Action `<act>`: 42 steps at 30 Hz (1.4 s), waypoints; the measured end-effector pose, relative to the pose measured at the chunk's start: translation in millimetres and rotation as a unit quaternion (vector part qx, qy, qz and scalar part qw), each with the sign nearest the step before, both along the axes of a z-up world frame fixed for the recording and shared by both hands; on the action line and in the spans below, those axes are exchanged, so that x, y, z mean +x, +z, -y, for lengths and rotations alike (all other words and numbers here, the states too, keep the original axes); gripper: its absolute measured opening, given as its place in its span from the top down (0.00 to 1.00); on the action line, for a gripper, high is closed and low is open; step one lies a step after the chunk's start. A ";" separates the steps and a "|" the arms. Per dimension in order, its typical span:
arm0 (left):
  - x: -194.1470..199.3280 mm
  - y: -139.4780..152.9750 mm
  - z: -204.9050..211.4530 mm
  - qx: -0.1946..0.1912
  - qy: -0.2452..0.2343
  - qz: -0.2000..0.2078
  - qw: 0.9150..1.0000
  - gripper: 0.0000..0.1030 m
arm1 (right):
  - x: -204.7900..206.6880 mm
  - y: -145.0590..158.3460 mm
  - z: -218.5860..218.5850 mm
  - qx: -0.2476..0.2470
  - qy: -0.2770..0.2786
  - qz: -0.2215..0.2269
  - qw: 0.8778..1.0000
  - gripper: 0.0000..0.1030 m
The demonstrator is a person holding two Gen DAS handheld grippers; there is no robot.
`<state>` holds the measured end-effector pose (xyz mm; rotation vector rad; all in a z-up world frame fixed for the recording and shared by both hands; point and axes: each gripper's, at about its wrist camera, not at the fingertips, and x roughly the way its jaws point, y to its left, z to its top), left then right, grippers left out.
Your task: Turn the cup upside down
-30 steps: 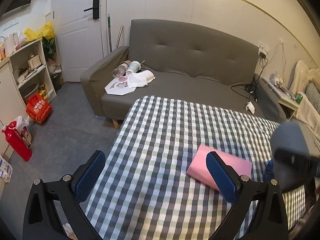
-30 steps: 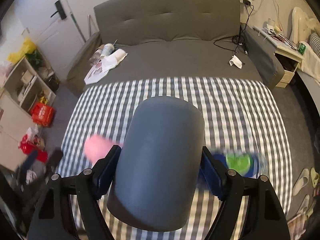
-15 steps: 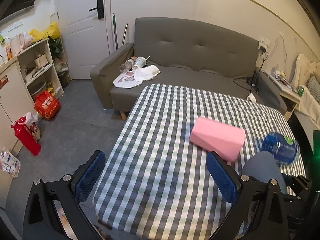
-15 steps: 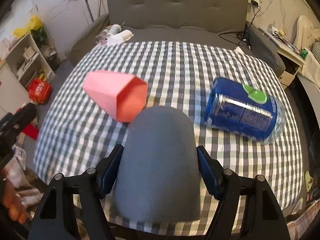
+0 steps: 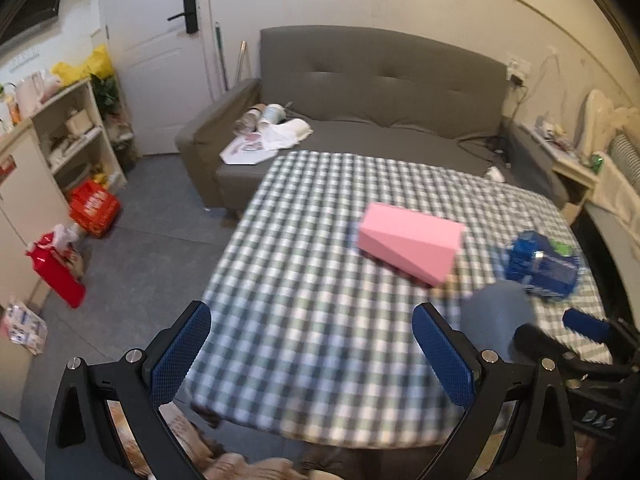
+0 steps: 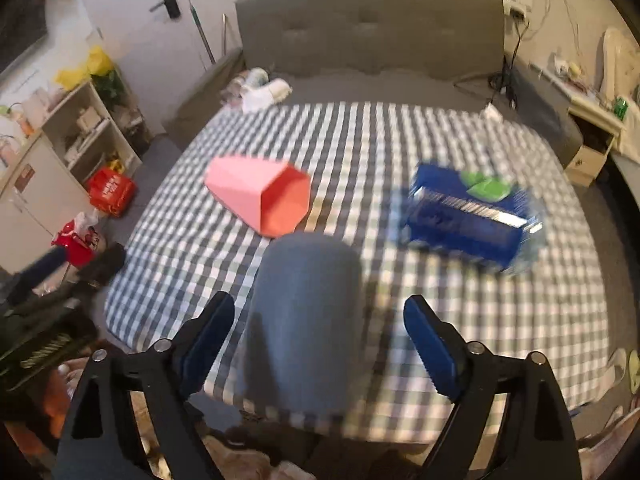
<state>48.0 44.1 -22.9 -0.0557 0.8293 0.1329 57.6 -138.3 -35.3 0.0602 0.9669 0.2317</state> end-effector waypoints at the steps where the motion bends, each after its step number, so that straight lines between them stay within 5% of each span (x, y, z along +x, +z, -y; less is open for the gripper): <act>1: -1.2 2.1 3.7 0.001 -0.001 -0.001 1.000 0.00 | -2.1 4.7 3.9 -0.002 0.001 0.007 1.000 0.14; 9: -0.7 10.0 61.9 -0.011 -0.059 -0.024 0.998 0.00 | -20.5 31.4 64.0 -0.068 -0.020 0.060 0.996 0.14; 17: 18.4 -3.5 126.2 0.026 -0.117 -0.080 0.990 0.00 | -23.6 29.4 111.5 -0.033 -0.065 0.051 0.996 0.14; 32: 64.7 -45.9 124.9 -0.027 -0.115 -0.192 0.974 0.02 | -1.6 2.2 124.0 -0.021 -0.073 0.007 0.997 0.14; 37: 70.7 -55.1 126.0 -0.063 -0.139 -0.217 0.964 0.25 | 7.7 -2.6 121.3 -0.022 -0.070 0.002 0.997 0.14; 42: 76.2 -44.5 124.1 -0.062 -0.141 -0.205 0.967 0.26 | 14.8 -8.2 117.0 -0.024 -0.066 -0.006 0.997 0.14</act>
